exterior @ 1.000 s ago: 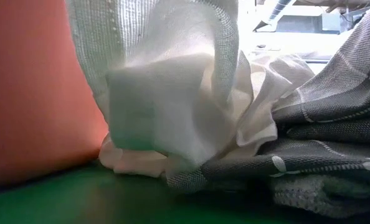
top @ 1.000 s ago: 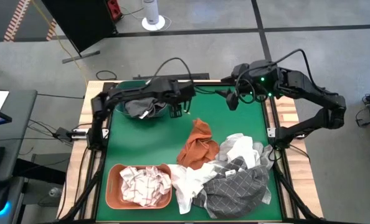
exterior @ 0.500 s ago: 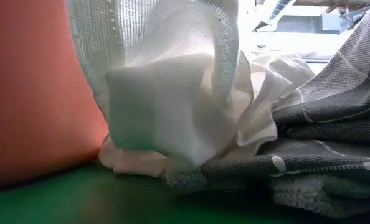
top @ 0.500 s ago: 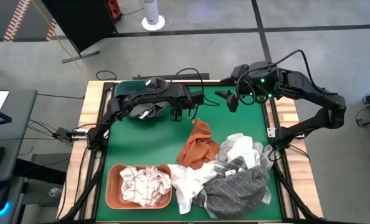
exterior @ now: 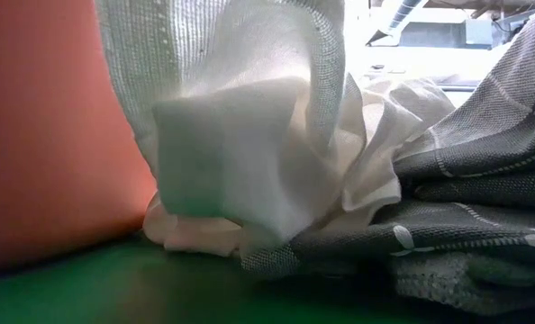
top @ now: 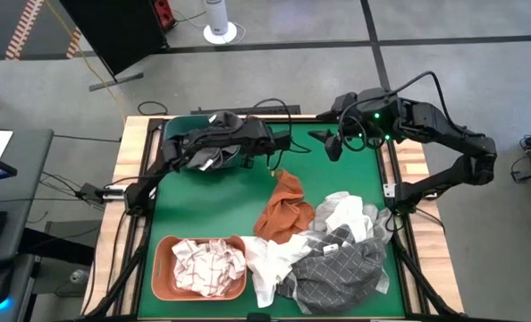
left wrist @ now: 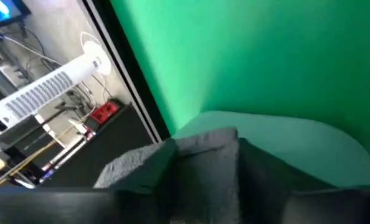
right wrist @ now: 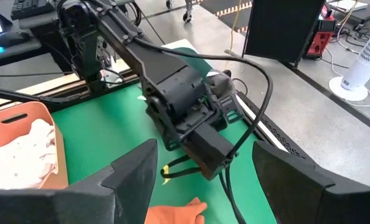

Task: Sort microfiber towel by color & place in baskets
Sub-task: Put the black microfiber towel into the green bin

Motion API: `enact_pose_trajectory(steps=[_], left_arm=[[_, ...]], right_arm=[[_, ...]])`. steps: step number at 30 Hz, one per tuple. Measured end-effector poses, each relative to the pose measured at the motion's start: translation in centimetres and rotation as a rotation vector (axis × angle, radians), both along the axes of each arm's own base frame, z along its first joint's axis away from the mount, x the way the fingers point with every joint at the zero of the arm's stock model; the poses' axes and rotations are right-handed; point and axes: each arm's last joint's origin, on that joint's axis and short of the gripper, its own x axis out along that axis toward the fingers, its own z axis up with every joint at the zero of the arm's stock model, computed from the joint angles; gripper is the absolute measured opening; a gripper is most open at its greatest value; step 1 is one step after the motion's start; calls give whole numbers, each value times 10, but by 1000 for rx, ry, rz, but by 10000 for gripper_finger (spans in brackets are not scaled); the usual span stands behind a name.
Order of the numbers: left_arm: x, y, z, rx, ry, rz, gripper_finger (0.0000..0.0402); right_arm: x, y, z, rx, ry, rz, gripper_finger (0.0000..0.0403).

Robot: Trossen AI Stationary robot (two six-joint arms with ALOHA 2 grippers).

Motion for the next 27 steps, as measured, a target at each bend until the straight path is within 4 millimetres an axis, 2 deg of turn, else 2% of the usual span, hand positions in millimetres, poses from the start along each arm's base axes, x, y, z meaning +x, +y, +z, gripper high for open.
enact_pose_trajectory(steps=[5, 6, 10, 14, 20, 27], left_arm=[[-4, 2, 0, -4, 10, 28, 24], [-4, 2, 0, -3, 8, 33, 13], [-2, 1, 0, 1, -29, 49, 4], [1, -1, 10, -10, -139, 73, 2], [1, 2, 48, 37, -374, 107, 1], [-22, 16, 93, 87, -572, 229, 1]], right_arm=[[0, 0, 0, -6, 3, 4, 291], [0, 0, 0, -7, 3, 4, 291], [0, -1, 0, -13, 6, 5, 291], [0, -1, 0, -15, 7, 5, 291], [0, -1, 0, -14, 10, 5, 291], [0, -1, 0, -14, 10, 5, 291]])
